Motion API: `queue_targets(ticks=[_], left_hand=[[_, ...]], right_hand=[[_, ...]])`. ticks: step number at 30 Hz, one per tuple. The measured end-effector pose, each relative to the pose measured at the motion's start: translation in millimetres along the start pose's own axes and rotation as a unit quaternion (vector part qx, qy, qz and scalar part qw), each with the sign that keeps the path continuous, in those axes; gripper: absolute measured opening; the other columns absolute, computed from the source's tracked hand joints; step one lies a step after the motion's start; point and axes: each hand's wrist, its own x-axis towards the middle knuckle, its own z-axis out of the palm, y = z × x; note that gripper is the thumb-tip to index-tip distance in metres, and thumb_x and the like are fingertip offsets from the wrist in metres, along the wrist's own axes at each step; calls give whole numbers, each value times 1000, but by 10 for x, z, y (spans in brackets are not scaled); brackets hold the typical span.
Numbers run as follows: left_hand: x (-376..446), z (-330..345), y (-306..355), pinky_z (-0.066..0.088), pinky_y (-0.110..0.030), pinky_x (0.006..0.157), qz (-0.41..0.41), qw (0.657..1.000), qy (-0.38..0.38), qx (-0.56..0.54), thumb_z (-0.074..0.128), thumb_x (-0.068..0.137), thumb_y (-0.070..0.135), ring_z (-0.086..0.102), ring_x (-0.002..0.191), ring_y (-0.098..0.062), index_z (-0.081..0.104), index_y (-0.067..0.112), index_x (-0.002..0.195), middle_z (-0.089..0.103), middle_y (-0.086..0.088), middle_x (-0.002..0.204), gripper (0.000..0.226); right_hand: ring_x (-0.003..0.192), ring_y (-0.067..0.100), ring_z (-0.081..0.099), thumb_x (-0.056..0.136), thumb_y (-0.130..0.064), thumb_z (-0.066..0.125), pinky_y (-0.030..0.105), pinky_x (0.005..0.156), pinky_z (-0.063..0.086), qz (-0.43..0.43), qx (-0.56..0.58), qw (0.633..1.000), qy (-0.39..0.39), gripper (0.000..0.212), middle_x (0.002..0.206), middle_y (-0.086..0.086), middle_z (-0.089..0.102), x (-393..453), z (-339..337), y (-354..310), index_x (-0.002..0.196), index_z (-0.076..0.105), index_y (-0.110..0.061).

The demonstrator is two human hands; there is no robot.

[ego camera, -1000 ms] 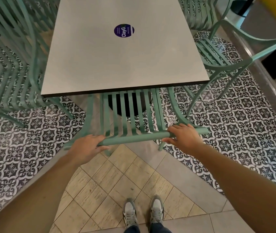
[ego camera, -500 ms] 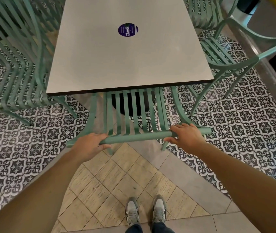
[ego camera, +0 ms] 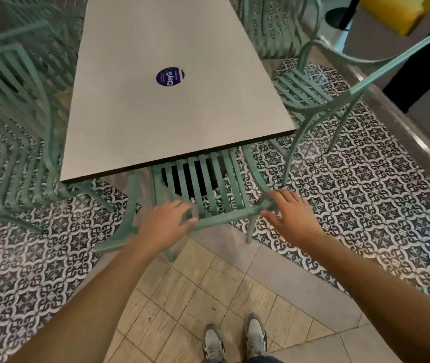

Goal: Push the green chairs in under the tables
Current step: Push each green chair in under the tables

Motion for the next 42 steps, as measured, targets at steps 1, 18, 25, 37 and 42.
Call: queue_targets(ticks=[1, 18, 25, 37, 42], left_hand=[[35, -62, 128, 34, -34, 109, 8, 1000, 8, -3, 41, 98, 50, 43, 130, -12, 45, 25, 140, 47, 5, 142, 49], [1816, -669, 3159, 42, -39, 98, 181, 973, 108, 97, 40, 97, 50, 49, 121, -20, 48, 24, 136, 54, 2, 134, 47], [3138, -631, 3753, 47, -43, 99, 146, 984, 93, 51, 44, 95, 49, 54, 117, -20, 50, 23, 133, 56, 3, 131, 47], [4607, -477, 4632, 48, -52, 95, -238, 686, -108, -679, 44, 99, 45, 58, 112, -32, 46, 6, 133, 59, -14, 125, 52], [5246, -301, 4929, 44, -58, 99, -331, 441, -49, -833, 48, 93, 58, 52, 119, -41, 27, 6, 145, 50, -25, 134, 77]], right_hand=[[139, 16, 32, 90, -61, 30, 43, 116, 26, 11, 12, 1000, 11, 62, 144, -10, 40, -73, -68, 81, 144, 34, -31], [139, 20, 31, 93, -63, 33, 40, 116, 24, 151, 8, 978, 146, 65, 153, -2, 30, -680, -1581, 2657, 149, 24, -31], [140, 17, 30, 92, -61, 36, 41, 115, 29, 200, 79, 968, 126, 66, 155, -4, 29, 89, -1765, 3404, 150, 19, -34], [102, 12, 59, 98, -47, 43, 17, 71, 49, 288, 407, 857, 132, 53, 129, -4, 55, 1375, -2560, 4639, 143, 37, -20], [112, 26, 54, 98, -43, 43, 48, 100, 45, 306, 586, 745, 87, 26, 127, 9, 54, 2187, -2644, 5330, 111, 55, -23]])
